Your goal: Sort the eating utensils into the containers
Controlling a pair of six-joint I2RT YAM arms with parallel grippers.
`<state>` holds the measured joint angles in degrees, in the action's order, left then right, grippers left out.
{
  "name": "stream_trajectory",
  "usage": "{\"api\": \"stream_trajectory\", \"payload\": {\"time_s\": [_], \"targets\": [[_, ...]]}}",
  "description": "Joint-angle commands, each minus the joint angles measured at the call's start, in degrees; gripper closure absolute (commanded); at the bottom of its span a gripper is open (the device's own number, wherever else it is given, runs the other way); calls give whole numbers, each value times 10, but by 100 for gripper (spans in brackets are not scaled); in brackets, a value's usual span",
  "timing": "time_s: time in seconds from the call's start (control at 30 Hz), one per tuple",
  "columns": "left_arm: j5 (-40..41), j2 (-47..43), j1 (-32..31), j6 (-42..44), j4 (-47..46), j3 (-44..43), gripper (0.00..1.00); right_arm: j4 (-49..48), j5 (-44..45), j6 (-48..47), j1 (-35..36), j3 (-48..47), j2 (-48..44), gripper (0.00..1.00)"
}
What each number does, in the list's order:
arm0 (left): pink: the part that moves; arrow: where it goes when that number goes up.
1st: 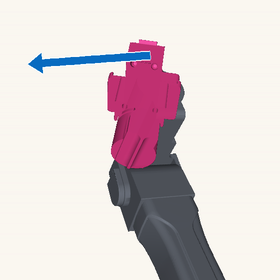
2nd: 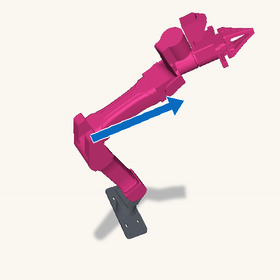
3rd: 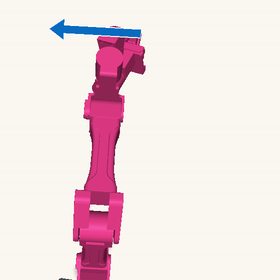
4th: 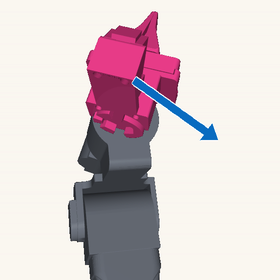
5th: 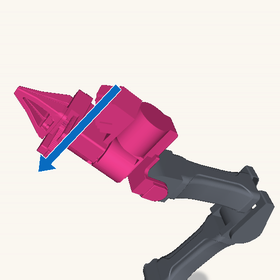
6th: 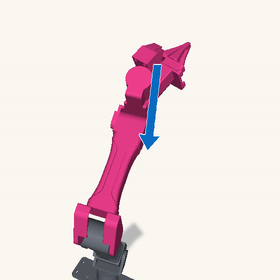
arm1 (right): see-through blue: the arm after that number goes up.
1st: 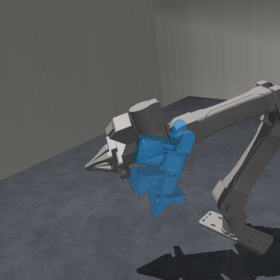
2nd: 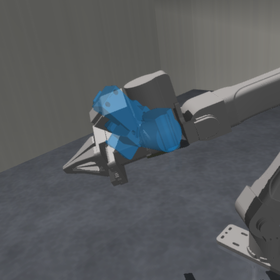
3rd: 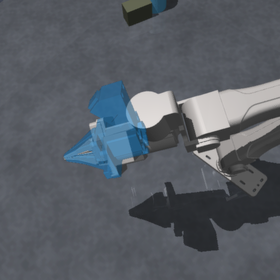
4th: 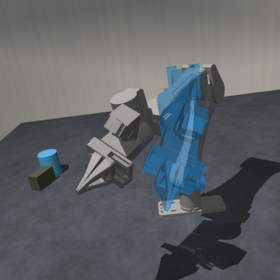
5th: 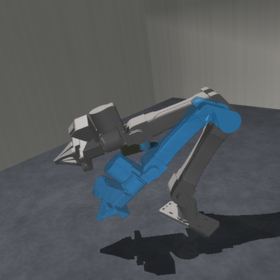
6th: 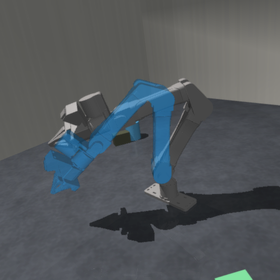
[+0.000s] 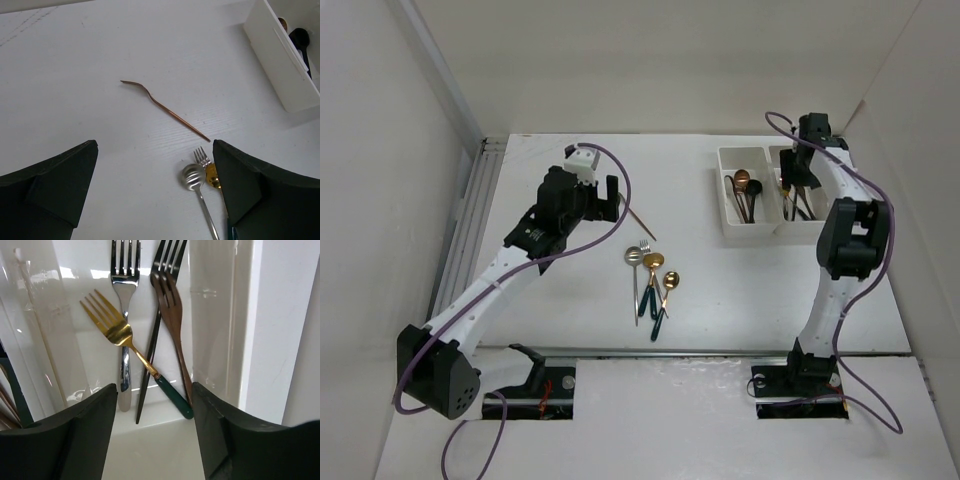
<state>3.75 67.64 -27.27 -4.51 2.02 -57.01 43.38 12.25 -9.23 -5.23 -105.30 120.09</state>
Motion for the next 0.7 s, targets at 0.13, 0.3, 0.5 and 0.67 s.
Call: {"api": "stream_trajectory", "payload": {"time_s": [0.13,0.3,0.5,0.67], "targets": [[33,1,12,-61,1,3,3,-30,22,18,78,-9,-145,27],[55,24,49,-124,24,16,15,-115,-68,18,250,-3,-146,23],[85,30,63,-134,49,10,16,-124,-129,47,369,-119,-1,23],[96,18,63,-122,54,10,16,-74,-109,102,405,-272,163,23]]}}
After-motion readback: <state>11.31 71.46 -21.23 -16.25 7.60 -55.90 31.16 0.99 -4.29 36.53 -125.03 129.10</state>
